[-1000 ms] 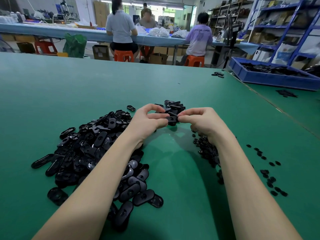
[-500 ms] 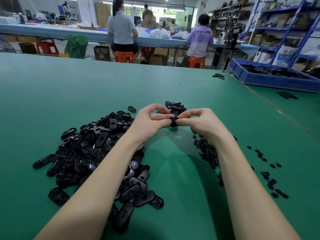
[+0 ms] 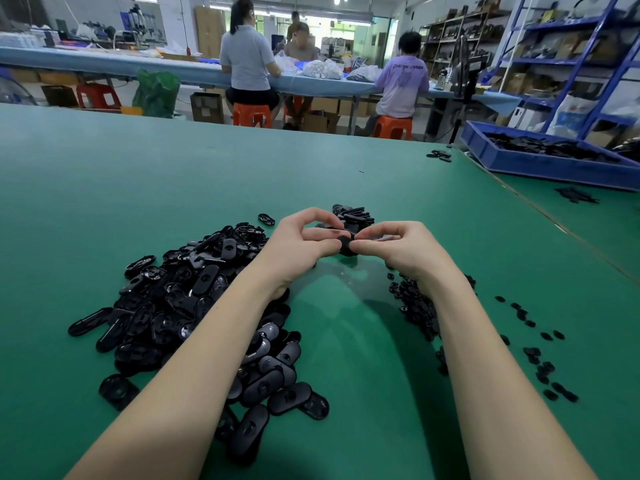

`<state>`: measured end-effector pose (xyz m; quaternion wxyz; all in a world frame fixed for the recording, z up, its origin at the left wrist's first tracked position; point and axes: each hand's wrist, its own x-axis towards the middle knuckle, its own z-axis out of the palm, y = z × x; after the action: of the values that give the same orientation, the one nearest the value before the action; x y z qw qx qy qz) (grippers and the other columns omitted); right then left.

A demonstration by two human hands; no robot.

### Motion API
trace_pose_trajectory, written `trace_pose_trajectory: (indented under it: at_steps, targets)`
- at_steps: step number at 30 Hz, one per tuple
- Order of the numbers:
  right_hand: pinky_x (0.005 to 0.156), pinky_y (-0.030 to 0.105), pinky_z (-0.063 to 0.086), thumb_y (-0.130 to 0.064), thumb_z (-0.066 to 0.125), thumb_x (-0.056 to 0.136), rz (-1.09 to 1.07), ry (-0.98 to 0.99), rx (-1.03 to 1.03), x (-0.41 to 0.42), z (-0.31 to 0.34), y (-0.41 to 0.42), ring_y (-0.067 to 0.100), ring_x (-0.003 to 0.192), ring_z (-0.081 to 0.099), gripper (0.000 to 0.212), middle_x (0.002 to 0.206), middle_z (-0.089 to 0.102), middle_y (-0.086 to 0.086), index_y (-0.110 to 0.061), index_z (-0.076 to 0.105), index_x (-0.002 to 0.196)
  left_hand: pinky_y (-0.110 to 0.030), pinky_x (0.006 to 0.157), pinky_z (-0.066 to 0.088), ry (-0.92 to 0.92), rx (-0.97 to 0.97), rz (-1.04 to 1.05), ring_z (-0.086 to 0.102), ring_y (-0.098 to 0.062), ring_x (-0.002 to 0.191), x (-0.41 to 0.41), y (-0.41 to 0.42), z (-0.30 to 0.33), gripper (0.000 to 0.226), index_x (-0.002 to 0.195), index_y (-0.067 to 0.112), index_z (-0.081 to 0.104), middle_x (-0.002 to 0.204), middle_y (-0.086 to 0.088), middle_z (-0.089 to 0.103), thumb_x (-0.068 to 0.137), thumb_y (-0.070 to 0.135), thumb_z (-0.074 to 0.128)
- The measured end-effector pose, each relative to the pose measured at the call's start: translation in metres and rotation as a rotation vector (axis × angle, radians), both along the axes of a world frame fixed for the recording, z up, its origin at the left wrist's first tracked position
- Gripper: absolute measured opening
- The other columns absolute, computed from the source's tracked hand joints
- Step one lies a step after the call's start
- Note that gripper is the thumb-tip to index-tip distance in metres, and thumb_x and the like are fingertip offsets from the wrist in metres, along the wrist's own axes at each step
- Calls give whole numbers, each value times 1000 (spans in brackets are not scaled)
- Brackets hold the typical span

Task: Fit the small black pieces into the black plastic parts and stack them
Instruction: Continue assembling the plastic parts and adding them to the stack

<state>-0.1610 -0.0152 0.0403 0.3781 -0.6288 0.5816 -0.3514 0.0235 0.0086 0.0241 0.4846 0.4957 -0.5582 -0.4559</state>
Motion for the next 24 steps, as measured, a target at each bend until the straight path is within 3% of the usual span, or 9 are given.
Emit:
trace_pose_trajectory:
  at_steps: [3,5,8,12,15,19,24]
  targets:
    - [50,18,36,-42,90,72,2,-67,53,-3,-3,2,7,59,49,19,68,63,-9,-28,79,79,-14,65,48,66,43,-7,67,-1,72,-1,1,0,26,107,15,70,99,2,78,89,-2,64]
    - [44,15,33,-40,90,72,15,-103,63,-3,-6,3,6,54,46,19,62,60,-10,-27,77,76,-10,65,48,75,51,-2,68,-2,74,-3,1,0,27,107,10,71,97,-3,77,89,-8,62]
    - [42,11,32,-34,89,75,40,-128,46,2,-10,4,2,45,40,17,66,61,-6,-24,76,76,-15,74,52,1,61,10,67,-10,78,-9,2,-3,24,103,10,72,92,-9,74,86,-7,66]
    - [42,10,31,-31,88,78,54,-129,35,4,-9,3,2,43,39,15,59,60,-10,-23,75,77,-16,74,54,5,81,19,64,-12,69,-9,2,-5,23,100,11,73,78,-7,72,85,-5,69]
    - [42,11,32,-27,85,81,72,-129,52,3,-9,2,4,44,39,11,59,60,-11,-22,75,79,-17,75,55,-2,82,27,66,-12,73,-7,1,-5,23,98,13,75,86,-11,76,84,-3,71]
    - [43,12,31,-19,82,82,71,-104,53,2,-11,1,6,44,36,7,65,61,-6,-20,75,82,-33,95,57,34,100,24,69,-20,84,-10,2,-8,21,94,14,76,96,-19,76,84,-4,71]
    - [44,12,32,-17,81,81,52,-68,20,2,-14,-2,2,42,39,7,57,56,-12,-20,75,78,-34,94,57,39,93,38,70,-19,82,-12,1,-10,20,91,15,76,93,-19,76,85,-4,71]
